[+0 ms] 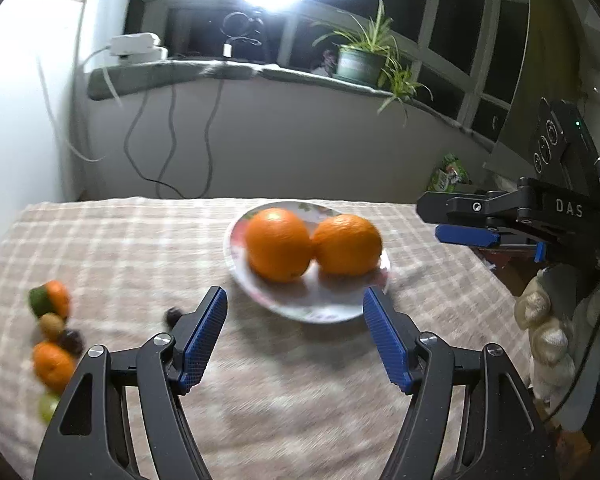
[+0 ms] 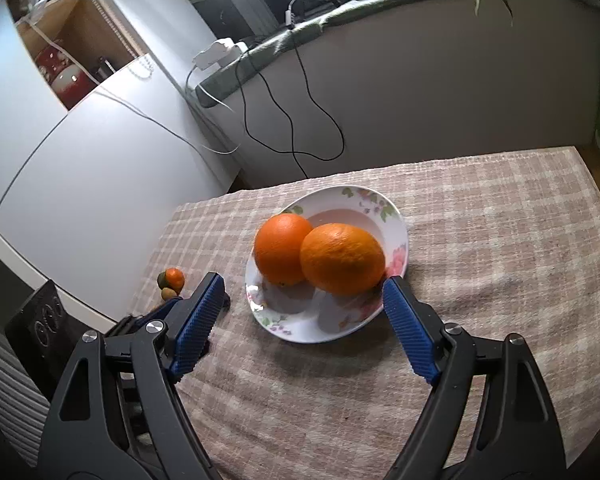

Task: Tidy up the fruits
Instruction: 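Open the right tool to release the orange and pull back, then move the right tool to the dark plum and close its fingers on it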

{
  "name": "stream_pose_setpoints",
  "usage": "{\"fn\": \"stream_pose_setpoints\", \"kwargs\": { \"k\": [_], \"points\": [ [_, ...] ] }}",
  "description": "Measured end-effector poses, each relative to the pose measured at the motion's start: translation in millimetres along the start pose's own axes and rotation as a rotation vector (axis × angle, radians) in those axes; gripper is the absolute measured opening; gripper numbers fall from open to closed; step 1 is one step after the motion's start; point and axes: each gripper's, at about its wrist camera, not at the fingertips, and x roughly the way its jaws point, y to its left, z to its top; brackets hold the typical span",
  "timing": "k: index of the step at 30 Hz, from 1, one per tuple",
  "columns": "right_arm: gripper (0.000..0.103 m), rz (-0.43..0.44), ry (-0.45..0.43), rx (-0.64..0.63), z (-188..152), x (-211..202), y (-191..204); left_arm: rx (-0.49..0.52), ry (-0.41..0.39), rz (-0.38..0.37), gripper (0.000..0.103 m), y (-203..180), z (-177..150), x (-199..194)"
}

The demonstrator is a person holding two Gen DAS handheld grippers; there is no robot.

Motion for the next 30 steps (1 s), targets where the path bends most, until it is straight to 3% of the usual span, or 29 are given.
{"fn": "stream_pose_setpoints", "kwargs": {
  "k": [14, 22, 24, 30],
  "points": [
    [0.084, 0.019, 0.004, -0.255, -36, 22, 74, -0.071, 0.006, 0.181, 0.07, 73, -43, -67],
    [0.084, 0.044, 0.071, -0.362, -51, 53, 109, -0.162, 0.023, 0.209, 0.07, 105, -70, -79],
    [0.083, 0.055, 0.083, -0.369, -53, 62, 114, -0.191, 0.024, 0.201, 0.065, 111, -72, -78],
    [0.067, 0.047, 0.129, -0.417, -60, 90, 130, -0.25, 0.044, 0.188, 0.048, 130, -78, -68]
  ]
}}
